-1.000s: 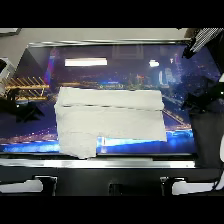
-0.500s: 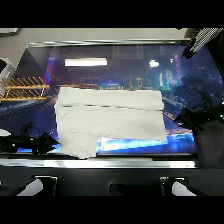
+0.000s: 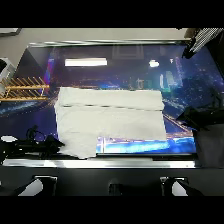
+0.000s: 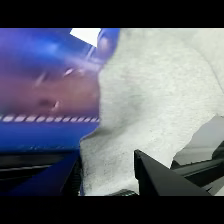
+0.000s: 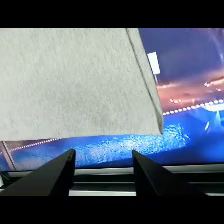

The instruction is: Fold the clothes and pants, and hang the long-sleeved shirts on hangers.

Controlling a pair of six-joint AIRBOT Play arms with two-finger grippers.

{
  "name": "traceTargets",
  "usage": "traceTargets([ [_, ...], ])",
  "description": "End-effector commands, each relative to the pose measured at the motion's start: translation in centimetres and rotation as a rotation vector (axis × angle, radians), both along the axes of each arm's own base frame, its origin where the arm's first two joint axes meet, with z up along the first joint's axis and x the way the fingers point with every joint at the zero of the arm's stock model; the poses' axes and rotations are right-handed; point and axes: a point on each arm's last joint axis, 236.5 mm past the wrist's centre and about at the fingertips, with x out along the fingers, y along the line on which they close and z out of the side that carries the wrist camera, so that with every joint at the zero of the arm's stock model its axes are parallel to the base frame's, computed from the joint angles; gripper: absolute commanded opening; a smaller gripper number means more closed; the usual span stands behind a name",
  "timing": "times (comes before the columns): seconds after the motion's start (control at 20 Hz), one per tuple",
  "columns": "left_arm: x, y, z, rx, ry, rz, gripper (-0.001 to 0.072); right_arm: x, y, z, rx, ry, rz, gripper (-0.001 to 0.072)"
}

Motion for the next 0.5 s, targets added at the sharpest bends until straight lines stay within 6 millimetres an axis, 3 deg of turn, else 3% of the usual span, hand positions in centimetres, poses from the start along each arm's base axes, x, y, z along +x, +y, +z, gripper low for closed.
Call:
traceTargets([
  [0.0, 0.3, -0.3, -0.4, 0.023, -0.016, -0.02, 0.0092, -0.2, 0.3, 1.2, -0.006, -0.034, -0.01, 0.0413],
  [0.05, 0.3, -0.3, -0.4, 0.026, -0.018, -0.018, 0.0019, -0.3, 0.8, 1.5, 0.015, -0.04, 0.005, 0.0412],
  [0.15, 0.4, -0.2, -0.4, 0.029, -0.02, -0.017, 0.0019, -0.1, 1.4, 1.9, 0.037, -0.059, 0.026, 0.0411],
  [0.25, 0.4, -0.2, -0.4, 0.029, -0.021, -0.017, 0.0019, 0.6, 0.7, 1.3, 0.013, -0.074, 0.029, 0.0412],
  [0.4, 0.4, -0.2, -0.4, 0.029, -0.021, -0.017, 0.0019, 0.0, 0.8, -2.6, 0.068, 0.062, 0.044, 0.0438],
  [0.45, 0.4, -0.2, -0.4, 0.029, -0.021, -0.018, 0.0019, -0.4, 1.1, -4.1, 0.096, 0.11, 0.053, 0.0493],
])
